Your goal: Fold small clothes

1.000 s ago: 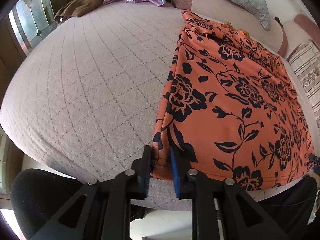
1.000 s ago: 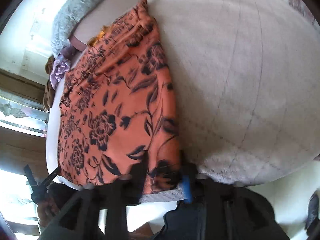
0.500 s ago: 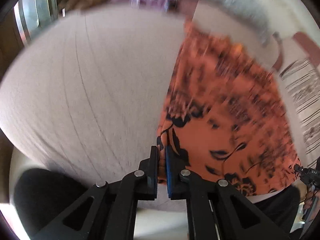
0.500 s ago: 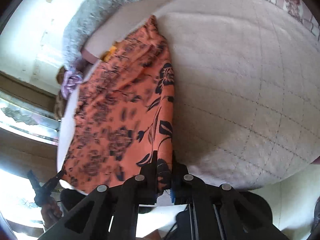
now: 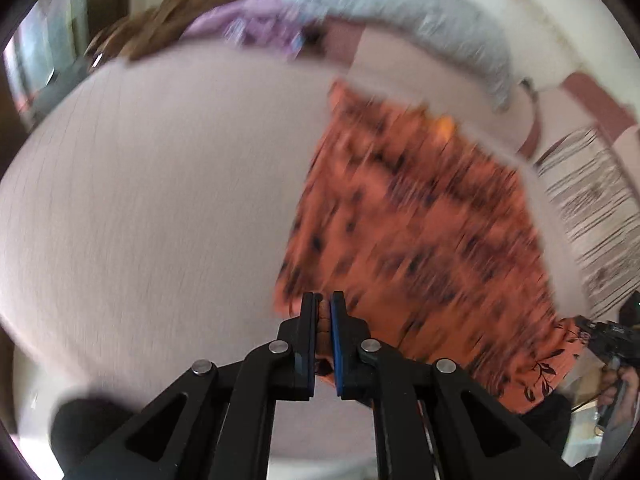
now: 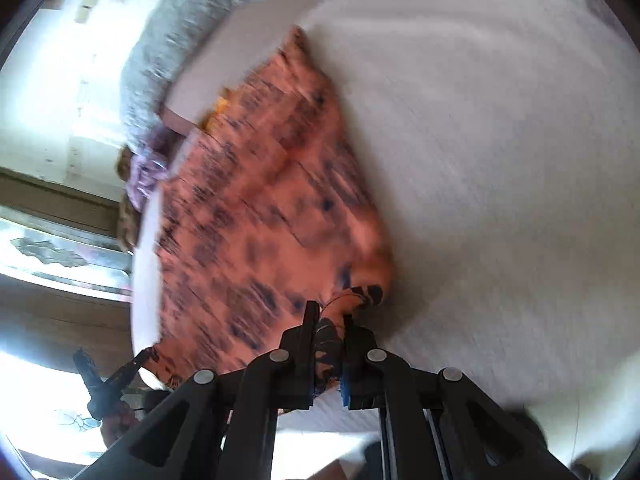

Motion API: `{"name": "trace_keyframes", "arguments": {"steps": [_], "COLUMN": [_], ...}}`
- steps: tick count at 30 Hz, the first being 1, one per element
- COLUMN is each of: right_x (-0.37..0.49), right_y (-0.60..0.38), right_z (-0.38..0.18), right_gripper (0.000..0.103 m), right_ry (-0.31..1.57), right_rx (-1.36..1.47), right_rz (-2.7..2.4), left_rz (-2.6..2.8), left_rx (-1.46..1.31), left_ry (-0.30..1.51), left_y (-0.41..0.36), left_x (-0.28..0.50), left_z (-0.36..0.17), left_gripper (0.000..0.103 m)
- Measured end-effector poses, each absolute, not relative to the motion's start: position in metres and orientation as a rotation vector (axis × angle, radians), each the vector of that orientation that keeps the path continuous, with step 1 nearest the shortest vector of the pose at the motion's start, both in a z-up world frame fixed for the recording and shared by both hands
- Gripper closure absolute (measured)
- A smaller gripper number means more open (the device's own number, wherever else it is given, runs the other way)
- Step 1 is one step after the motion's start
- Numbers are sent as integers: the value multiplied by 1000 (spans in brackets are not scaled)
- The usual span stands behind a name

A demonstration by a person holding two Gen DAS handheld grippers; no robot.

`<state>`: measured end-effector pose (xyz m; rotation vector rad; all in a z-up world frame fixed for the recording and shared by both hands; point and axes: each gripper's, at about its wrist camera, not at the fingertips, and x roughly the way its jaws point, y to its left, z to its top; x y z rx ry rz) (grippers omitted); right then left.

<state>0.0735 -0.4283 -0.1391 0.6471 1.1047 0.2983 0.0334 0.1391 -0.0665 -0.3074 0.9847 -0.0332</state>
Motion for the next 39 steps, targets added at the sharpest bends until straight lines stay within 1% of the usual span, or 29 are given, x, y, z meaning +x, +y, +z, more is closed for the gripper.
{"name": "trace_keyframes", "arguments": {"steps": [2, 5, 8, 9, 10, 11, 12, 13, 14, 15, 17, 19, 21, 22, 23, 24, 25, 26, 27, 28, 29, 30, 34, 37, 39], "right_x": [100, 161, 237, 254, 276, 299, 330, 341, 347, 345, 330, 310, 300, 301, 303, 306, 308, 310, 312, 316, 318, 319, 302, 271, 235], "right_y": [-427, -421, -419, -419, -420, -419, -418, -416, -412, -413, -416, -411, -403, -397, -391, -381, -373, -360, -347, -339, -338, -334, -332, -329, -337], "right_z": [-117, -71, -41, -41, -44, -54, -77, -90, -102, -114, -122, -120, -130, -139, -146, -152, -158, -161, -161, -161, -160, -153, -104, -63, -46], "right_gripper": [95, 95, 94, 92, 86, 74, 27, 16, 16, 18, 18, 18, 18, 20, 24, 43, 56, 59, 70, 74, 77, 80, 82, 82, 82], "right_ry": [1053, 945, 848, 830, 804, 794, 842, 883, 902, 895, 878, 865, 911, 950, 979, 1005, 1024, 1042, 1060, 1091, 1108, 1124, 1075, 1027, 1012], "right_rx": [653, 626, 644, 656, 658, 662, 674, 643, 586, 595, 636, 505, 416, 403, 386, 371, 363, 322, 258, 242, 240, 237, 261, 243, 250], "right_rz": [330, 366, 345, 331, 322, 324, 314, 264, 168, 142, 169, 169, 175, 200, 217, 229, 244, 234, 214, 205, 196, 194, 231, 271, 297], "left_rz": [-62, -67, -47, -53, -42, 26, 62, 74, 112, 126, 94, 69, 26, -6, -56, -76, -79, -50, -60, -84, -63, -53, -102, -122, -132], "left_rx": [-294, -267, -270, -271, -259, -235, -230, -222, -212, -233, -264, -258, -253, -243, -205, -168, -132, -127, -163, -210, -257, -249, -226, -233, -253], "left_ry": [909, 790, 735, 731, 741, 790, 818, 842, 887, 882, 809, 807, 852, 883, 934, 969, 1002, 1017, 1023, 1054, 1085, 1062, 947, 884, 883], "left_y": [139, 139, 142, 144, 144, 146, 150, 154, 159, 168, 181, 183, 174, 163, 145, 135, 126, 121, 122, 123, 125, 124, 122, 128, 134], "left_x": [66, 134, 198, 226, 248, 278, 289, 292, 297, 290, 259, 234, 223, 219, 221, 222, 228, 236, 244, 250, 256, 256, 222, 165, 124], "left_z": [-41, -6, -7, -18, -31, -58, -78, -88, -99, -102, -96, -96, -106, -115, -129, -138, -147, -155, -153, -152, -145, -130, -69, -35, -32], "left_gripper": [96, 96, 94, 78, 62, 32, 31, 31, 32, 32, 31, 31, 31, 31, 31, 31, 32, 43, 80, 85, 88, 91, 93, 93, 93]}}
